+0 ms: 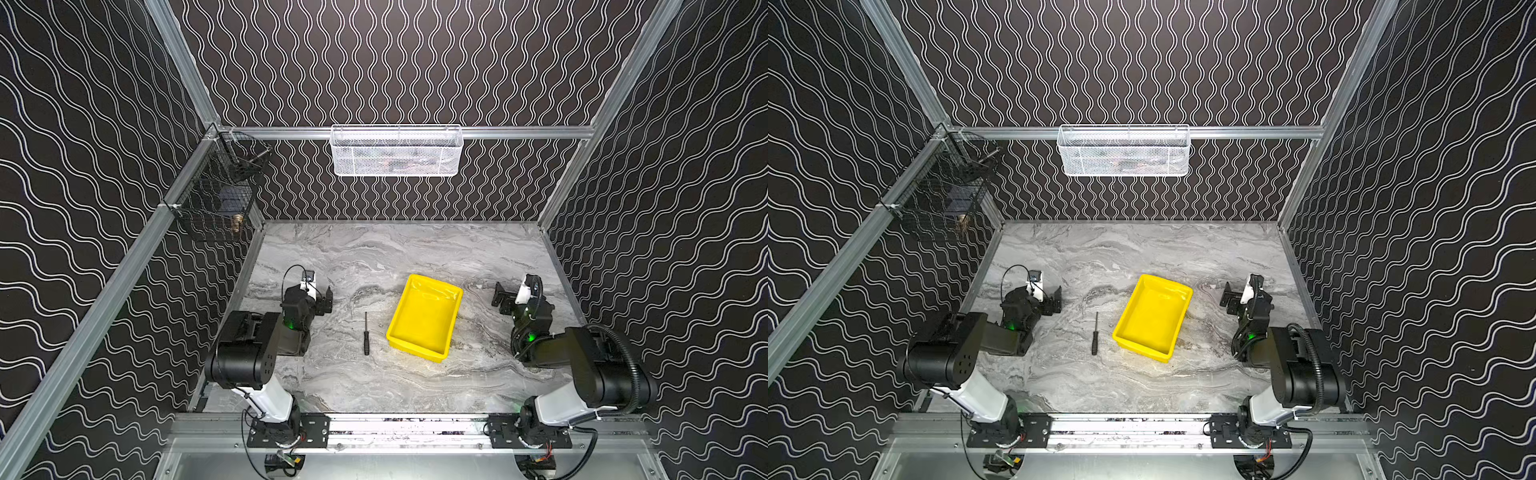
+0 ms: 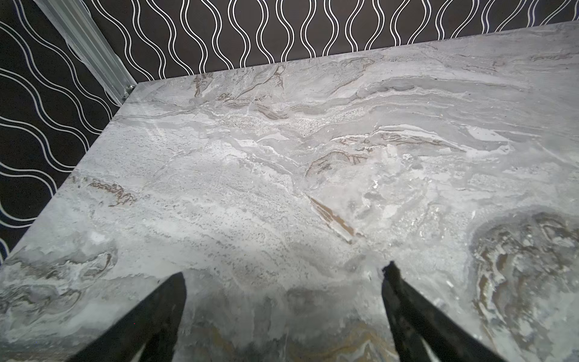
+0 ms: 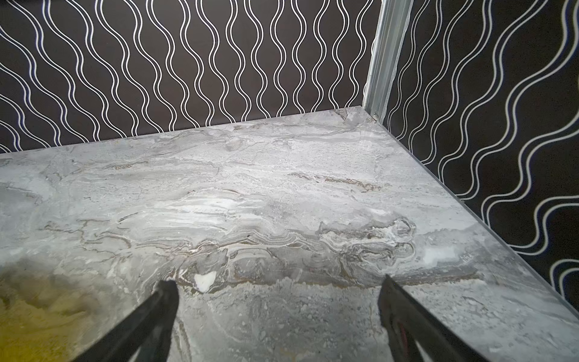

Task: Put the screwdriver in the bin
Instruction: Pick up the screwdriver from the center of the table.

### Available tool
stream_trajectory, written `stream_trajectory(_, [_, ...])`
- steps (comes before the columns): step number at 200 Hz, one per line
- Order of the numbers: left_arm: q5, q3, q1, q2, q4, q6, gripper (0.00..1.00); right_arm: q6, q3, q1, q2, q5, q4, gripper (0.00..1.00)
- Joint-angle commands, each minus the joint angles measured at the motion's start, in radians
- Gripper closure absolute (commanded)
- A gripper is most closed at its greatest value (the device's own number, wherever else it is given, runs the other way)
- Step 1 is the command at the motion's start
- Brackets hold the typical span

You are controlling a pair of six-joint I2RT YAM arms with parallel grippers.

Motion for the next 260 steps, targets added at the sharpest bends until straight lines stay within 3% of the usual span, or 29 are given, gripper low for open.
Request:
stream_trajectory(1, [0.001,0.005,0.001,-0.002,0.018,0.015,0.01,-0.006,-0.001,0.000,0.001,-0.002,0.053,0.01])
stream_trajectory(137, [0.006,0.003,0.001,-0.003,0.020,0.014,0.01,0.000,0.003,-0.001,0.001,-0.010,0.043,0.01])
stream_trajectory(153, [-0.044,0.009,-0.002,-0.020,-0.001,-0.001,0.01,-0.001,0.000,-0.001,0.000,-0.010,0.049,0.01])
stream_trajectory(169, [-0.107,0.041,-0.004,-0.120,-0.145,-0.022,0.01,-0.007,-0.001,-0.001,-0.004,-0.009,0.053,0.01])
stream_trajectory(186, [-0.187,0.121,-0.008,-0.252,-0.412,-0.097,0.01,-0.006,0.024,-0.001,-0.064,-0.002,-0.036,0.01])
stream_trajectory(207, [-0.222,0.219,-0.010,-0.377,-0.685,-0.224,0.01,0.046,0.139,-0.001,-0.177,0.042,-0.366,0.01])
stream_trajectory(217, [-0.237,0.275,-0.010,-0.417,-0.806,-0.296,0.01,0.136,0.197,-0.001,-0.225,0.051,-0.517,0.01])
stream_trajectory(260, [-0.131,0.565,-0.031,-0.429,-1.343,-0.449,0.01,0.307,0.365,0.013,-0.325,-0.096,-0.815,0.01])
